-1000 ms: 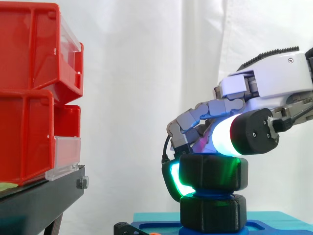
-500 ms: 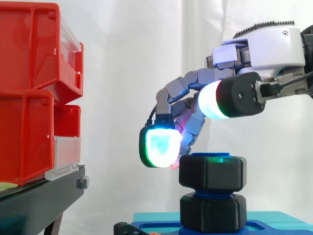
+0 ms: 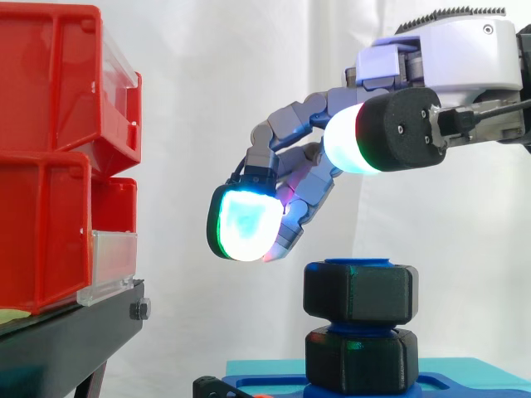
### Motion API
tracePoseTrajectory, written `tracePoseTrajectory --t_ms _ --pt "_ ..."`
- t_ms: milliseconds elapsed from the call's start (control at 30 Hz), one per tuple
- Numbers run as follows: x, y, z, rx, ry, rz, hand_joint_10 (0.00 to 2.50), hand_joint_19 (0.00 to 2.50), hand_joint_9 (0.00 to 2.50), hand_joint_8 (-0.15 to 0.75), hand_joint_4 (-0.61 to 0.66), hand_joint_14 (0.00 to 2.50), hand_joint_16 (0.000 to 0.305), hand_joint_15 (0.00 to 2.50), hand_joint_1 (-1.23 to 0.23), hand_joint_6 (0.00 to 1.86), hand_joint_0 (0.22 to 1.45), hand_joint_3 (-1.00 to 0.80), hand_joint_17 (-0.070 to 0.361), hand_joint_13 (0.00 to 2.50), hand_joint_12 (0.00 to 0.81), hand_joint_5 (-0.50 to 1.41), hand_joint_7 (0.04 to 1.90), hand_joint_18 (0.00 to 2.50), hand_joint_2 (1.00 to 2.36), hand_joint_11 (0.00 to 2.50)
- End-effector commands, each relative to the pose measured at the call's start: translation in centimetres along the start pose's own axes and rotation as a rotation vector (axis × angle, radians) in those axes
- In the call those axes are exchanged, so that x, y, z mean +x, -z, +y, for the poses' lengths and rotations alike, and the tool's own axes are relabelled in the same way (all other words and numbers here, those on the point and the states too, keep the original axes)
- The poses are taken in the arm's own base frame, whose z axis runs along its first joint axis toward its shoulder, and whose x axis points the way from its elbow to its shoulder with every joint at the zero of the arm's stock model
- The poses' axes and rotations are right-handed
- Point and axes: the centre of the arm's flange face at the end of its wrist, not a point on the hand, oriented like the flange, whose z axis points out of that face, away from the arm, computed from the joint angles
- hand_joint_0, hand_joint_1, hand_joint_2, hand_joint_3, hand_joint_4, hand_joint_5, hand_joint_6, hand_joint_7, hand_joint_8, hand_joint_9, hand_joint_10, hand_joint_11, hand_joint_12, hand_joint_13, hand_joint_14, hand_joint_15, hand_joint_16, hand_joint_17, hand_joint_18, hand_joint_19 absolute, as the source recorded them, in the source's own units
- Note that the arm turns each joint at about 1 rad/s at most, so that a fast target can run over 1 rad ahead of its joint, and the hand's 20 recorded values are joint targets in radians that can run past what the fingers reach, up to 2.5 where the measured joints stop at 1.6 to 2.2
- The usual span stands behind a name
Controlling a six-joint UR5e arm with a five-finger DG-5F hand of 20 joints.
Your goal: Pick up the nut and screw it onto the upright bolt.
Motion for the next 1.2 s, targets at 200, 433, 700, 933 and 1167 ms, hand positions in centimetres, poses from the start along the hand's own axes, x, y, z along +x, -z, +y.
tracePoseTrajectory --t_ms 200,433,700,933,1167 --pt "0.1 -0.2 1.7 -0.013 0.002 0.002 0.00 0.00 0.65 0.241 0.21 0.00 0.026 0.00 -0.15 0.50 0.51 -0.50 0.059 0.44 0.277 -0.05 1.29 0.03 1.00 0.00" --pt "0.1 -0.2 1.7 -0.019 0.000 0.007 0.00 0.00 0.65 0.244 0.20 0.00 0.026 0.00 -0.16 0.50 0.51 -0.50 0.058 0.45 0.271 -0.05 1.34 0.06 1.00 0.00" --pt "0.9 0.3 1.3 -0.012 0.003 0.042 0.00 0.00 0.69 0.247 0.19 0.00 0.024 0.00 -0.16 0.50 0.51 -0.50 0.055 0.50 0.269 -0.03 1.38 0.10 1.00 0.00" --pt "1.1 0.4 0.8 -0.006 0.002 0.048 0.00 0.00 0.72 0.251 0.17 0.00 0.023 0.00 -0.17 0.50 0.51 -0.50 0.052 0.56 0.258 -0.02 1.48 0.18 1.00 0.00" --pt "1.4 0.9 0.1 0.001 0.004 0.082 0.00 0.00 0.82 0.261 0.17 0.00 0.022 0.00 -0.19 0.59 0.52 -0.50 0.050 0.64 0.243 -0.02 1.35 0.27 1.00 0.00"
